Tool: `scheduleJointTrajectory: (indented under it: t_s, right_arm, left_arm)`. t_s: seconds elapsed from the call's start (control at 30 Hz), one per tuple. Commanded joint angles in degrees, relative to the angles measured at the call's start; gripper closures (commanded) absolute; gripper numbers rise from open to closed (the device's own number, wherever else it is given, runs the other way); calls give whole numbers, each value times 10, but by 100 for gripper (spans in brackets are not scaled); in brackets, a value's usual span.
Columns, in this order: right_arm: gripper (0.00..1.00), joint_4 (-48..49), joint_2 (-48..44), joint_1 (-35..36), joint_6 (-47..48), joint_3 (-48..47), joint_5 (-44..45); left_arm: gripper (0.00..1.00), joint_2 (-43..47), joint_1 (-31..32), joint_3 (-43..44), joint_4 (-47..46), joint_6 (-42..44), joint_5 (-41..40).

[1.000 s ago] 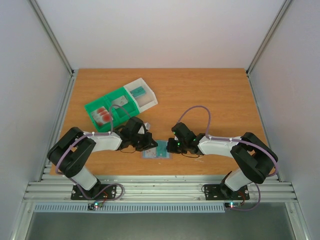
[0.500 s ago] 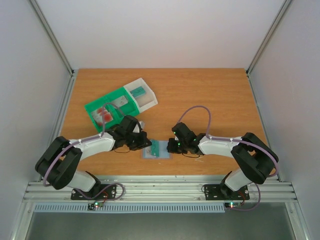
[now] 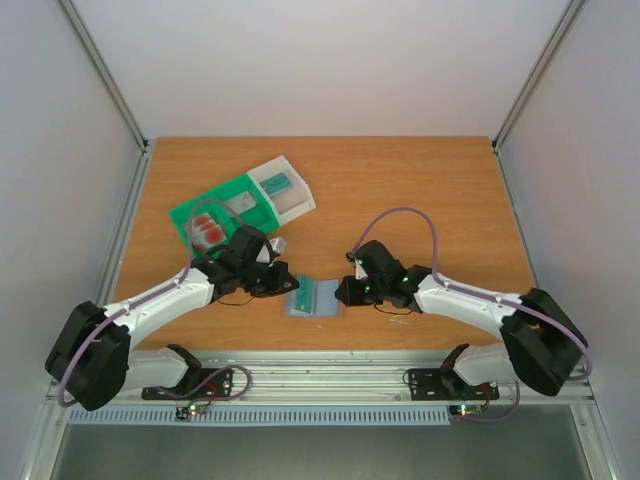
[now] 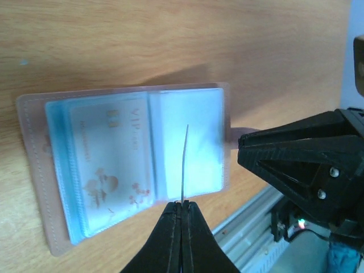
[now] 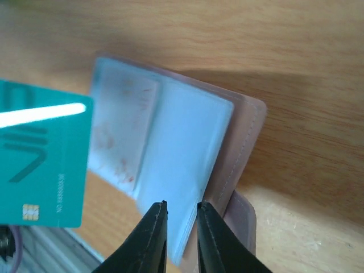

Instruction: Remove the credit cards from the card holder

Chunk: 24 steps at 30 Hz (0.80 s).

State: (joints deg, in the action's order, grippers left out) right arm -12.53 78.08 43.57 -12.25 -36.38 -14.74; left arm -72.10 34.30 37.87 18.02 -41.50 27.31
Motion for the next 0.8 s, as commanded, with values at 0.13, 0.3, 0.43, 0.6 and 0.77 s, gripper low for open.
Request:
scheduleJointTrajectory:
  t_s: [0.13,0.3,0.43,0.6,0.77]
  right_arm:
    - [76,-154,-125,-4,182,-63,-95]
    - [68,-192,-145,-7,212,-88,-176]
    - [58,-205,-129,-11,201,-115,-226]
    - [44,-245,-115,-11,216,-151,-225]
    - [35,-275,-115,-12,230,-165,-202]
  left_arm:
    - [100,46,-1,38,36,71,115]
    - [100,50,6,49,43,95,178]
    - [99,48,18,55,43,112,223]
    - [100,35,34,56,25,111,258]
    - [100,34,44,57,21,119,273]
